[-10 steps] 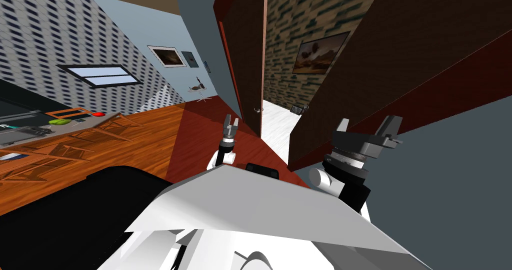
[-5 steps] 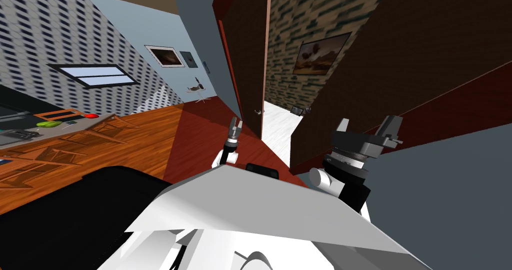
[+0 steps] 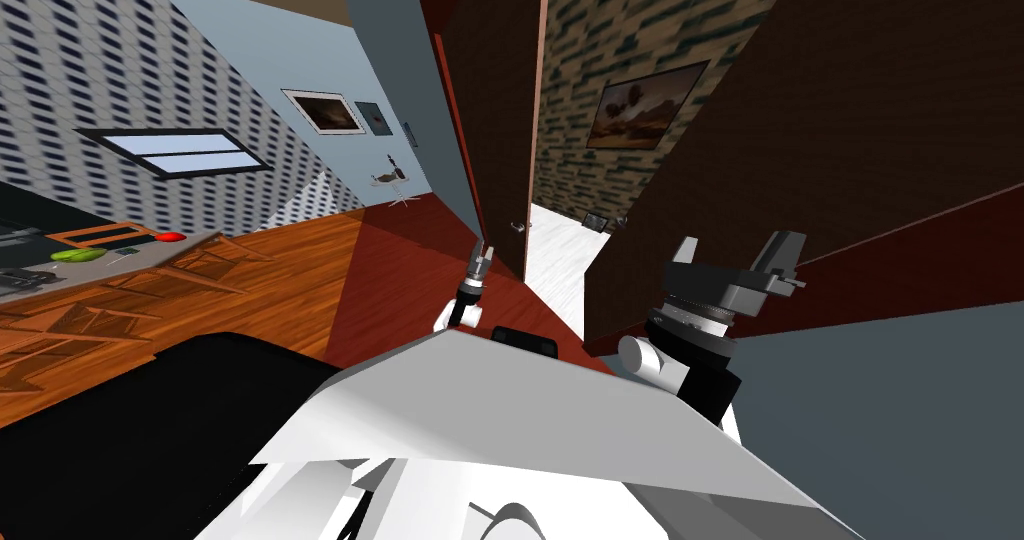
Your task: Push the door open
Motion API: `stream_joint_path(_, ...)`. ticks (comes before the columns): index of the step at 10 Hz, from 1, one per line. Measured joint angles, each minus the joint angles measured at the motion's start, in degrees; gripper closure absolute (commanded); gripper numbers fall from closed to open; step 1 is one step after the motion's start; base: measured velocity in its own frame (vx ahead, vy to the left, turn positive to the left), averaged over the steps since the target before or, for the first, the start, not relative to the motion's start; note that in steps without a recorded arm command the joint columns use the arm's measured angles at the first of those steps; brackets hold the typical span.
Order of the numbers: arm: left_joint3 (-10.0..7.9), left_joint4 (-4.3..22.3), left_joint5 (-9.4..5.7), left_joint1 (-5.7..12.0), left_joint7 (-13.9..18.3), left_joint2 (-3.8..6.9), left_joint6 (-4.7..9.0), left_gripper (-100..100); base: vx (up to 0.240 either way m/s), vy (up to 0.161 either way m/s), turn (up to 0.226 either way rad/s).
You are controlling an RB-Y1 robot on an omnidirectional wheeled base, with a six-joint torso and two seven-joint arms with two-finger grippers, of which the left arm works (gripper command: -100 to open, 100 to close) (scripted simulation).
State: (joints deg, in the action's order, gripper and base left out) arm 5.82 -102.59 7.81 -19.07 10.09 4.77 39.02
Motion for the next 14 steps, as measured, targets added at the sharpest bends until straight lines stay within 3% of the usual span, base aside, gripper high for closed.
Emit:
stream_joint_path(6, 2.35, 10.47, 0.69, 4.38, 0.82, 0.53, 1.46, -100, 0.097, 0.084, -0.020)
stream_joint_path(14, 6.08, 24.17, 1.96, 10.27, 1.52, 0.25, 2.76, -100, 0.097, 0.092, -0.021)
